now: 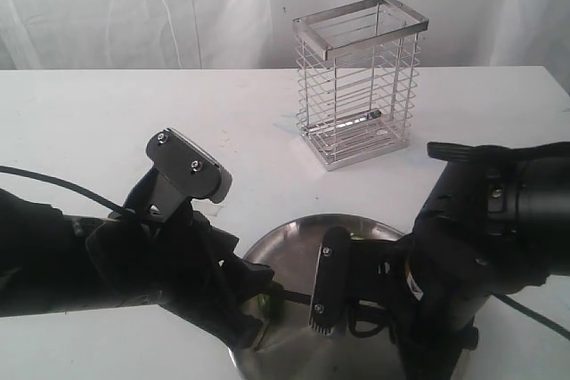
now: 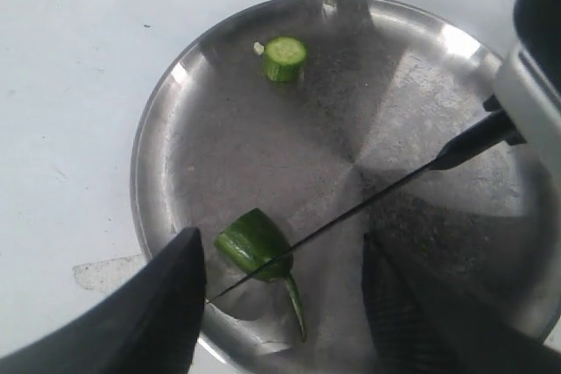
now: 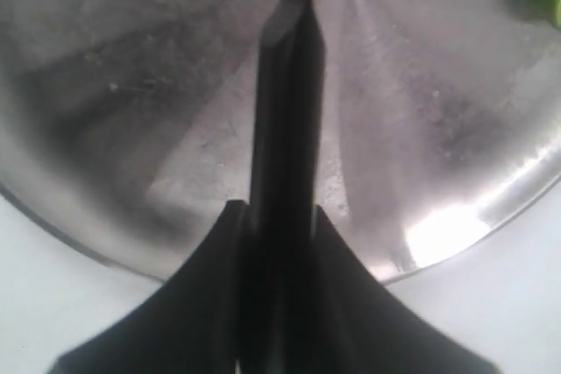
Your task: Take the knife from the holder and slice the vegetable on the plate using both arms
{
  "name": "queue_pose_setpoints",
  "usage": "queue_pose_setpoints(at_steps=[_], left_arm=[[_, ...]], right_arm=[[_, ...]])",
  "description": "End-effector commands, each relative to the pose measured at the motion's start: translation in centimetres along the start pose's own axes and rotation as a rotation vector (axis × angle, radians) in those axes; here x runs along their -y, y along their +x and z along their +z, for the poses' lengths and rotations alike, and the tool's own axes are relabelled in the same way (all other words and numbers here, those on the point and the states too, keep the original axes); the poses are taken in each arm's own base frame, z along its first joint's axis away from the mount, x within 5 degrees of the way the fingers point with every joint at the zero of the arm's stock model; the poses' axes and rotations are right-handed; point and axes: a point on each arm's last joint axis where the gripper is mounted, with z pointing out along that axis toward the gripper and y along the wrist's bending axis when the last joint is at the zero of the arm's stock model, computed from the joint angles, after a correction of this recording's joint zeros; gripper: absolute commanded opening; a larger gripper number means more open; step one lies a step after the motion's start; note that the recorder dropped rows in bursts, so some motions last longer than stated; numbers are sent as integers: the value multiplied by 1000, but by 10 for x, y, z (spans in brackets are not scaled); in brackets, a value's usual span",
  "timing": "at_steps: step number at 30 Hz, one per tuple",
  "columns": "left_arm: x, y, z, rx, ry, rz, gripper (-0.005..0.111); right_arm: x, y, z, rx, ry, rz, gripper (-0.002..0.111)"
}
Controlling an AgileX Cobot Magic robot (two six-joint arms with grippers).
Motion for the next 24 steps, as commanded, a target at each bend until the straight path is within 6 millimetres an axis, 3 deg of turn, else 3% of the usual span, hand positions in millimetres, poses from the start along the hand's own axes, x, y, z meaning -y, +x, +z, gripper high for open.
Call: queue_pose_setpoints(at_steps=[1,24], left_arm=[[0,2,-2,-2,11,-26,58],[-1,2,-2,0,-1,-52,56]], right_arm=[[1,-5,7,6,11,-10,0],[8,-14,31,-67,42,-10,0]])
